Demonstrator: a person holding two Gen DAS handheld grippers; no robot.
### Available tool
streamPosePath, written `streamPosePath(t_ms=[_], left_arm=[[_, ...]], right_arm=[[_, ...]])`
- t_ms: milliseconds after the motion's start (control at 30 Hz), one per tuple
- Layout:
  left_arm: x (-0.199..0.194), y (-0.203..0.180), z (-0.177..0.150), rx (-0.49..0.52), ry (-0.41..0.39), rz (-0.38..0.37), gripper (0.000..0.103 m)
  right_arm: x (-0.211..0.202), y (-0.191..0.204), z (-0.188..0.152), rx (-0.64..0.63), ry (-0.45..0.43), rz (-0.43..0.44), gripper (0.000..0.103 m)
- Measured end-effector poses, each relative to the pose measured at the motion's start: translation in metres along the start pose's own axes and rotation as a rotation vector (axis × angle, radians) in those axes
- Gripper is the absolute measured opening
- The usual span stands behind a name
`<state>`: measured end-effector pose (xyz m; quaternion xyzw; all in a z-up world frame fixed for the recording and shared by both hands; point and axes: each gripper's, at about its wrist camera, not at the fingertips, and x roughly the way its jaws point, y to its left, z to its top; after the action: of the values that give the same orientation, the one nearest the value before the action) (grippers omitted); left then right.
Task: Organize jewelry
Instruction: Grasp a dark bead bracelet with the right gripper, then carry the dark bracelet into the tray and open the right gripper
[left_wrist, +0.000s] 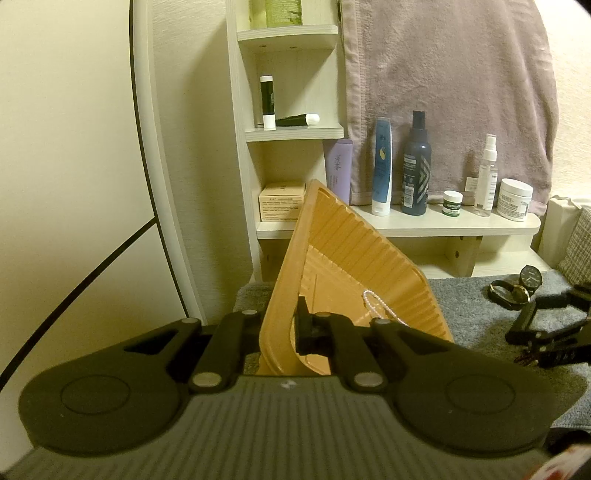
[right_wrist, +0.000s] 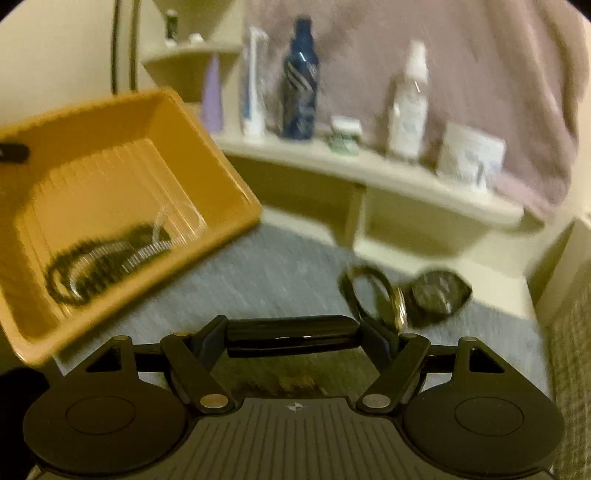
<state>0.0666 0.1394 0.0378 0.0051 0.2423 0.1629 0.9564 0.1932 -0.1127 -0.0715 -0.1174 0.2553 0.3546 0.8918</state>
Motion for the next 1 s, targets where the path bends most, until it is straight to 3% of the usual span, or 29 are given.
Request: streamPosePath(t_ms=[200, 433, 1000], left_arm=[[0.001, 0.002, 0.000, 0.001, 0.002, 0.001, 0.007], [0.001, 0.001, 0.001, 0.002, 0.002, 0.000, 0.007], [0.000, -0.002, 0.000, 0.003, -0.001, -0.001, 0.007]], right_arm=[[-0.013, 0.035, 0.031, 0.000, -0.082, 0.163, 0.076], [-0.005, 0.074, 0.046, -0.041, -0.093, 0.308, 0.076], [0.010, 0.100, 0.051, -0.034, -0.060, 0.384, 0.076]])
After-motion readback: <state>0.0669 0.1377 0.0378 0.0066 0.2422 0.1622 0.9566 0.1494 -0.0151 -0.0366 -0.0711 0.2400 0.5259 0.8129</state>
